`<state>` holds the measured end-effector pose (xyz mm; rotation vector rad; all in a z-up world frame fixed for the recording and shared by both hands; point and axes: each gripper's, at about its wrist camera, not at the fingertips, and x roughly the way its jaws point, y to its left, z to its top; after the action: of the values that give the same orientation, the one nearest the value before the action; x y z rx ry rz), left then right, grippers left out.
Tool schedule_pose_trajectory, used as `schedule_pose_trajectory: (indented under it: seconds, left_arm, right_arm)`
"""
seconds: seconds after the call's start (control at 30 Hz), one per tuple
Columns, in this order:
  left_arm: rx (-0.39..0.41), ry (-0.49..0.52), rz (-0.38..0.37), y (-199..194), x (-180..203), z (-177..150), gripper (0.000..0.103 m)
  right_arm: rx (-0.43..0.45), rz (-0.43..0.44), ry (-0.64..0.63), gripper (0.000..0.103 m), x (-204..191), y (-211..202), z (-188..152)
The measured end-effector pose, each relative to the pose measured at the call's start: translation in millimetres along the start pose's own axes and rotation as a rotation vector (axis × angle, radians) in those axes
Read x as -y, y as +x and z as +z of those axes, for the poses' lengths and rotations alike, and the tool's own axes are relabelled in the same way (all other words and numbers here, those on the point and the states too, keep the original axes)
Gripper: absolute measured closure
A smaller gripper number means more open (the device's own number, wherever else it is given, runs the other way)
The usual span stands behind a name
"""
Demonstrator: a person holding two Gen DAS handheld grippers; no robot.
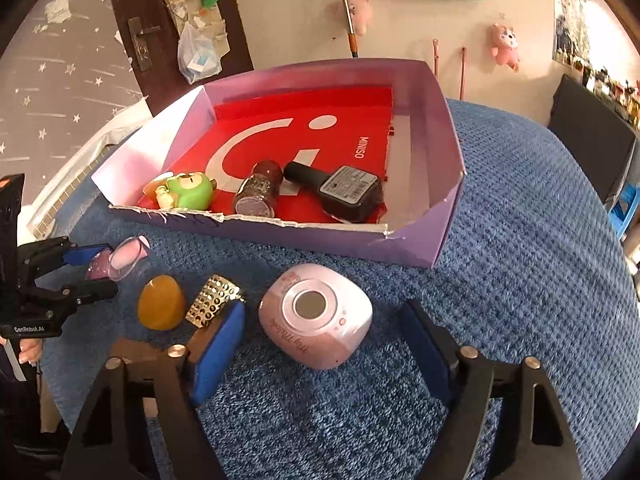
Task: Organize rigid objects
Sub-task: 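Grasp the pink nail polish with the left tool while the right tool approaches the pink speaker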
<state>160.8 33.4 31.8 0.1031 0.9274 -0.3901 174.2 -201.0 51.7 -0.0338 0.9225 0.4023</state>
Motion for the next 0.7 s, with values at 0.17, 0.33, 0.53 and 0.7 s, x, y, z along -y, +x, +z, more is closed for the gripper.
schedule_pose_trajectory:
  seconds: [0.17,0.33,0.53,0.7]
  left_arm:
    - [0.020,-0.002,0.007,2,-3,2,0.063]
    - [0.044,-0.014,0.006,-7,1,-1,0.064]
    - [0.100,-0.034,-0.019,-27,4,1,0.064]
    - [0.108,-0.037,-0.015,-33,3,1,0.064]
  right_arm:
    - [0.004,0.026,-0.036,0.045,-2,1,1]
    - [0.031,0.039,-0.029,0.045,-2,-8,-2]
    - [0.073,0.055,-0.024,0.045,-7,-28,-6]
    - [0.079,0.068,-0.034,0.045,-13,-35,-8]
